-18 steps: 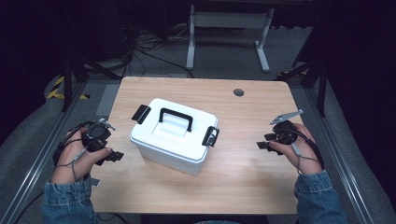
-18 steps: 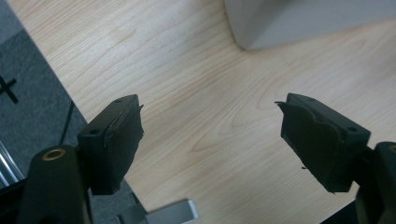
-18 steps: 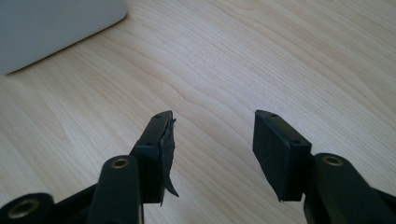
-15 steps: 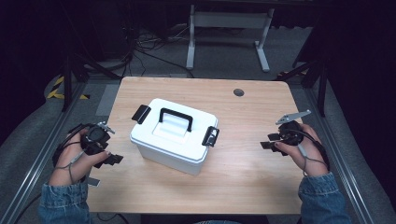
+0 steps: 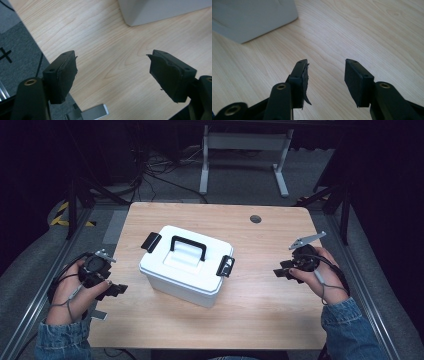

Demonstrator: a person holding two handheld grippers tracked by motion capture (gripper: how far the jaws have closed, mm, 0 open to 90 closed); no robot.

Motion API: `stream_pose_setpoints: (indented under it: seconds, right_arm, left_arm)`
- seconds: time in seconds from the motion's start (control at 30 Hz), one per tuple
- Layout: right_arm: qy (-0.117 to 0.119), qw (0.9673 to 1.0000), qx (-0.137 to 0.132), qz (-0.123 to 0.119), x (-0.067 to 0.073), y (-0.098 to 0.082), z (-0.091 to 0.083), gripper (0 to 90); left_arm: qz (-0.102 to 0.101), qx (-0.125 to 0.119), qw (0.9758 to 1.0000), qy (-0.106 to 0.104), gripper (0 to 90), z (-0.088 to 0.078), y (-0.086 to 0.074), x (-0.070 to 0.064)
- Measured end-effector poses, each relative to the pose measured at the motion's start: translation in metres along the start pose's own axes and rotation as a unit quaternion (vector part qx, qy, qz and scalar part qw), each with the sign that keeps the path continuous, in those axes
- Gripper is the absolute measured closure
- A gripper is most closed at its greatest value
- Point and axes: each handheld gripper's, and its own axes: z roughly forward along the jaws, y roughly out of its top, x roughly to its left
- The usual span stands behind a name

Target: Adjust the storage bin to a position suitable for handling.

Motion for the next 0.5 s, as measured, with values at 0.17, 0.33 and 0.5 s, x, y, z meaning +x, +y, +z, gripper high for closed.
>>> stream_pose_setpoints:
  seconds: [0.17,0.33,0.5]
  right_arm:
    - [0.016,0.9998,-0.009,-0.007,0.008,0.019,-0.006,55.9]
    - [0.029,0.9994,-0.011,-0.017,0.017,0.04,-0.016,56.6]
    - [0.034,0.999,-0.003,-0.03,0.026,0.061,-0.02,56.6]
  left_arm:
    - [0.003,-0.003,0.9999,-0.011,24.2,0.004,0.0,0.002]
    - [0.004,-0.009,0.9998,-0.017,23.2,-0.001,0.0,0.001]
    - [-0.006,-0.008,0.9997,-0.022,23.2,-0.002,0.001,0.003]
